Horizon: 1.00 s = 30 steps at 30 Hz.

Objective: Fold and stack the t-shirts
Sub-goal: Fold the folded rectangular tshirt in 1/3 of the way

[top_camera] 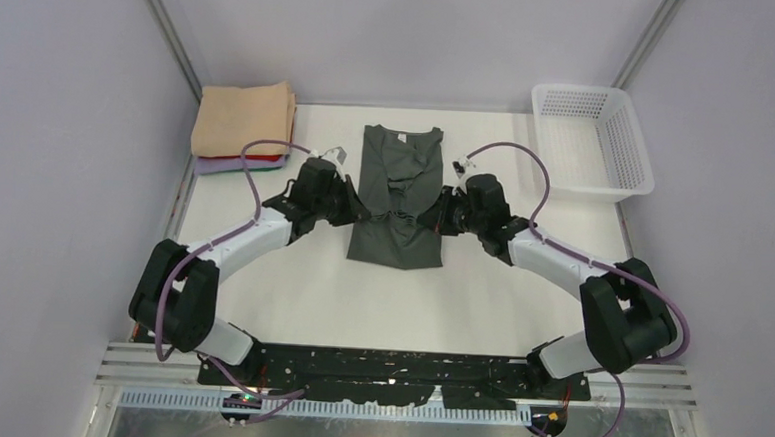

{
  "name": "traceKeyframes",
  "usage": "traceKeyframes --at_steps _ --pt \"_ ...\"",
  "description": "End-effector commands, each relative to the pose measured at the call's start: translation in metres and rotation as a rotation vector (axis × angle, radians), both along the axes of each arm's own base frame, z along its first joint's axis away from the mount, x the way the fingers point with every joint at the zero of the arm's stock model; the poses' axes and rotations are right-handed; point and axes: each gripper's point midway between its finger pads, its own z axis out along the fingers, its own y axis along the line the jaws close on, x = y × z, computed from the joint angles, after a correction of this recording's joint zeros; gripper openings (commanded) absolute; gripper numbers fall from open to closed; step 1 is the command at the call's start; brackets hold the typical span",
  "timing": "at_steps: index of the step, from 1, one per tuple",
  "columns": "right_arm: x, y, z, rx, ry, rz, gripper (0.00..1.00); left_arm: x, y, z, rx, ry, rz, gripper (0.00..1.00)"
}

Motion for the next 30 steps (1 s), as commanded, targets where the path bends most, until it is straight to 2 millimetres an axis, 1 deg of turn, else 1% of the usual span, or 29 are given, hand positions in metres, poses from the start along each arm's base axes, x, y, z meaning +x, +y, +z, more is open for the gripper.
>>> traceKeyframes --at_steps 1,6,9,16,20,23,25,26,27,28,29,30 --pt "0.035 0.005 0.025 0.030 -0.092 0.005 0.05 0.032 -0.011 0.029 -0.042 -0.082 -0.060 0.00" --pt "0.061 -0.002 0.025 0.026 -0.106 -0.029 0.05 0.055 -0.008 0.027 -0.032 -0.087 -0.051 0.00" --pt "0.071 -0.006 0.024 0.023 -0.107 -0.041 0.05 0.065 -0.009 0.020 -0.017 -0.067 -0.052 0.00" --pt "0.095 -0.014 0.009 0.015 -0.083 -0.066 0.05 0.090 -0.001 0.005 0.010 -0.036 -0.021 0.00" --pt "0.105 -0.016 0.000 0.019 -0.072 -0.075 0.05 0.100 0.001 -0.002 0.008 -0.010 -0.011 0.04" --pt "0.112 -0.017 -0.010 0.013 -0.062 -0.084 0.07 0.105 0.000 -0.007 -0.015 0.008 -0.012 0.13" --pt "0.117 -0.018 -0.015 0.012 -0.055 -0.091 0.10 0.108 -0.002 -0.010 -0.029 0.019 -0.016 0.19" --pt "0.120 -0.020 -0.016 0.015 -0.055 -0.098 0.15 0.110 -0.003 -0.011 -0.033 0.023 -0.019 0.25" --pt "0.123 -0.020 -0.019 0.016 -0.050 -0.101 0.22 0.111 -0.004 -0.012 -0.038 0.026 -0.023 0.33" --pt "0.126 -0.022 -0.018 0.020 -0.053 -0.112 0.51 0.112 -0.004 -0.012 -0.041 0.030 -0.027 0.48" --pt "0.128 -0.023 -0.019 0.021 -0.050 -0.116 0.68 0.112 -0.004 -0.012 -0.046 0.035 -0.025 0.67" --pt "0.127 -0.024 -0.020 0.022 -0.043 -0.119 0.95 0.112 -0.003 -0.010 -0.053 0.042 -0.019 0.90"
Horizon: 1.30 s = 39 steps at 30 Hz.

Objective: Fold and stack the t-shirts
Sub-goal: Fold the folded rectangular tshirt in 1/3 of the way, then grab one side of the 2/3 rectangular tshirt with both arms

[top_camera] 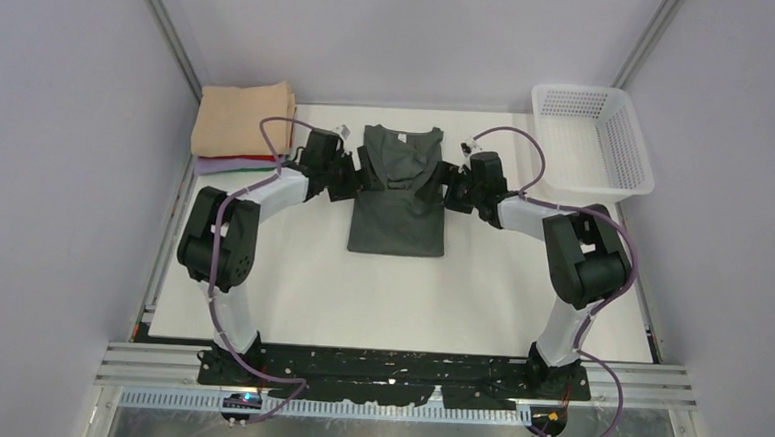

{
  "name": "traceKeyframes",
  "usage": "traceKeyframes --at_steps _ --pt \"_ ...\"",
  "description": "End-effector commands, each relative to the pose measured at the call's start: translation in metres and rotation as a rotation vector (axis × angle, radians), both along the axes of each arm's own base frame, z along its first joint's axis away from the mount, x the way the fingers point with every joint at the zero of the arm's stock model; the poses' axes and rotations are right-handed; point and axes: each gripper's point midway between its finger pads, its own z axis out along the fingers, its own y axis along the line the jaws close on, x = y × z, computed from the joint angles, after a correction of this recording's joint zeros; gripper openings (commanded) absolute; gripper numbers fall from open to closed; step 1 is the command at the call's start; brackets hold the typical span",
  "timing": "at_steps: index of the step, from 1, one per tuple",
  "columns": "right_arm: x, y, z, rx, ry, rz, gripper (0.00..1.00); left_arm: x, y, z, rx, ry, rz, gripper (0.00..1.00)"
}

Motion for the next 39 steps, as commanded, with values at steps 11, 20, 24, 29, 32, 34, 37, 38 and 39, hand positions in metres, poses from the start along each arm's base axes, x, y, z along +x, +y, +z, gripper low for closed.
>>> traceKeyframes --at_steps 11,20,24,29,32,34,37,38,39 --pt "-0.039 -0.015 0.022 0.032 -0.056 0.006 0.95 -0.061 0.009 0.027 -0.124 -0.032 -0.035 1.00" --pt "-0.100 -0.018 -0.004 0.019 0.048 0.049 0.95 -0.106 0.029 -0.015 -0.088 0.078 0.023 0.97" --pt "-0.112 -0.012 -0.013 0.032 0.084 0.064 0.99 -0.107 0.026 -0.028 -0.092 0.109 0.032 0.89" --pt "-0.120 -0.010 -0.022 0.028 0.105 0.048 0.86 -0.111 0.016 -0.040 -0.109 0.162 0.002 0.71" --pt "-0.122 -0.010 -0.027 0.014 0.111 0.038 0.77 -0.113 0.016 -0.051 -0.091 0.198 0.006 0.61" --pt "-0.121 -0.011 -0.029 0.003 0.109 0.032 0.71 -0.114 0.015 -0.054 -0.093 0.213 0.000 0.56" --pt "-0.120 -0.011 -0.036 -0.012 0.122 0.027 0.62 -0.114 0.012 -0.055 -0.101 0.225 -0.009 0.44" --pt "-0.121 -0.010 -0.037 -0.009 0.124 0.029 0.60 -0.114 0.012 -0.055 -0.102 0.227 -0.010 0.39" --pt "-0.122 -0.010 -0.040 -0.010 0.133 0.030 0.60 -0.114 0.012 -0.055 -0.100 0.227 -0.009 0.35"
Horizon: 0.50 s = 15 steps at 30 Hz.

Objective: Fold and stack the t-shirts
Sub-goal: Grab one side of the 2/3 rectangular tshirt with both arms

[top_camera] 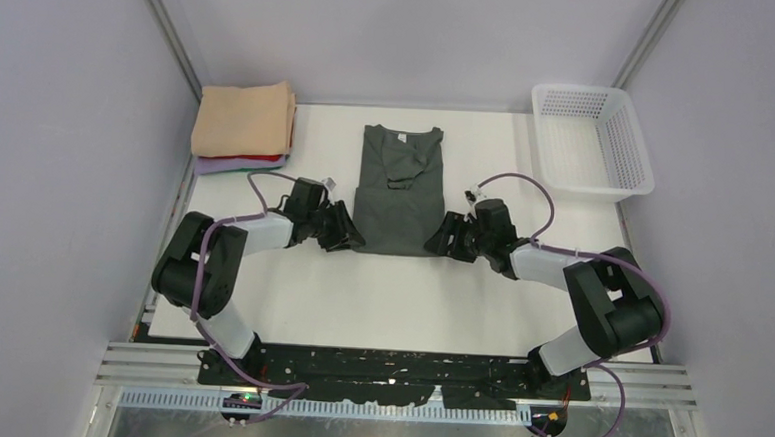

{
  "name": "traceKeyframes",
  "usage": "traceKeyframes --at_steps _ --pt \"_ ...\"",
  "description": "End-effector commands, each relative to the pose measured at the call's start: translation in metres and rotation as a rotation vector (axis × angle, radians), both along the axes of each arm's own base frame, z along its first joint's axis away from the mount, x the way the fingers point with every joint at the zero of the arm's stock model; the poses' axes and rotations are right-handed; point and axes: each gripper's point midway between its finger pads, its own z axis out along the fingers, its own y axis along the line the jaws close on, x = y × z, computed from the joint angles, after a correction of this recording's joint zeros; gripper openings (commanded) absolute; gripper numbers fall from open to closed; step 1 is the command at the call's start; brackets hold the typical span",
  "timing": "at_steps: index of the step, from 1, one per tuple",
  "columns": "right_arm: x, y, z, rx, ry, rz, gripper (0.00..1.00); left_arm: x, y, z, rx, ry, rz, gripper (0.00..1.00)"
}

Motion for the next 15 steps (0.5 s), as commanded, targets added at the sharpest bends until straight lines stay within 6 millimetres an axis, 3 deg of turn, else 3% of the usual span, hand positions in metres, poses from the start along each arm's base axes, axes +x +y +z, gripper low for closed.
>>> traceKeyframes --at_steps 1,15 --pt "0.001 0.001 -0.009 -0.007 0.011 -0.016 0.58 0.001 -0.004 0.001 -0.001 0.000 -0.017 0.34" --pt "-0.019 0.001 -0.026 -0.030 0.067 0.006 0.50 -0.022 0.006 -0.018 0.092 0.077 -0.035 0.22"
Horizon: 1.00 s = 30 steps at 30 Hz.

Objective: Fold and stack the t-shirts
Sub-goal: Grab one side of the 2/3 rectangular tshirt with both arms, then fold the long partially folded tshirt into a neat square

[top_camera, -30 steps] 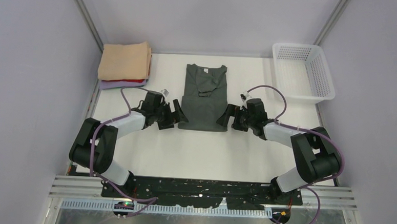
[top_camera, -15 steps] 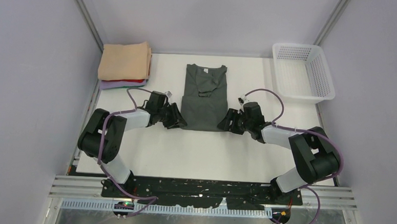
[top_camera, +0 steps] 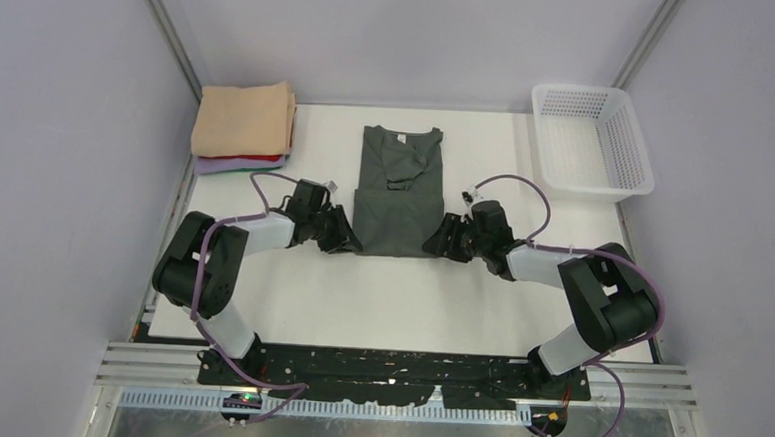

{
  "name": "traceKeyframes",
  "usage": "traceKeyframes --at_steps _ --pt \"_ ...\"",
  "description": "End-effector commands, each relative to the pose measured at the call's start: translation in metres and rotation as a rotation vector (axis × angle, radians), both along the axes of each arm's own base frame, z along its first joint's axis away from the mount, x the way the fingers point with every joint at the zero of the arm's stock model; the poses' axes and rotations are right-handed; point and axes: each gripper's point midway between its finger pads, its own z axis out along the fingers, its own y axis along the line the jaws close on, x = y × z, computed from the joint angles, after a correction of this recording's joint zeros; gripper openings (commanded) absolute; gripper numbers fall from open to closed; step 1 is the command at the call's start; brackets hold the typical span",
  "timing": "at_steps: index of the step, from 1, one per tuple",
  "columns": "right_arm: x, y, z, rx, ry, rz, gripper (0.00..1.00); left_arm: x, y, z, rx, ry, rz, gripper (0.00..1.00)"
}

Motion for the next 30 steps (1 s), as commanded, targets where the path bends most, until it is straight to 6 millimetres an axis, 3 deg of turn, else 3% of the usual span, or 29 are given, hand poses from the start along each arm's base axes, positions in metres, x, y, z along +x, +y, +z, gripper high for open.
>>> traceKeyframes --at_steps 1,4,5,9,12,16,23,27,30 --pt "-0.023 -0.009 -0.024 -0.060 0.081 0.005 0.49 -0.016 0.006 -0.011 0.068 0.047 -0.025 0.19" --pt "-0.032 -0.014 -0.030 -0.078 0.101 0.007 0.45 -0.021 0.007 -0.014 0.078 0.058 -0.027 0.01" --pt "-0.035 -0.015 -0.031 -0.083 0.108 0.008 0.42 -0.022 0.008 -0.015 0.080 0.060 -0.026 0.00" --pt "-0.046 -0.017 -0.033 -0.089 0.124 0.021 0.27 -0.030 0.006 -0.011 0.080 0.053 -0.040 0.00" --pt "-0.058 -0.016 -0.031 -0.092 0.137 0.047 0.07 -0.039 0.005 -0.003 0.076 0.033 -0.049 0.00" --pt "-0.086 -0.014 -0.021 -0.110 0.155 0.118 0.05 -0.065 0.010 0.009 0.079 0.007 -0.071 0.00" --pt "-0.145 -0.011 0.023 -0.136 0.135 0.283 0.05 -0.133 0.022 0.037 0.121 -0.046 -0.151 0.00" --pt "-0.175 -0.001 0.055 -0.032 0.090 0.394 0.05 -0.158 0.026 0.069 0.077 -0.126 -0.172 0.00" --pt "-0.185 0.005 0.081 0.053 0.028 0.449 0.05 -0.169 0.022 0.100 -0.036 -0.229 -0.199 0.00"
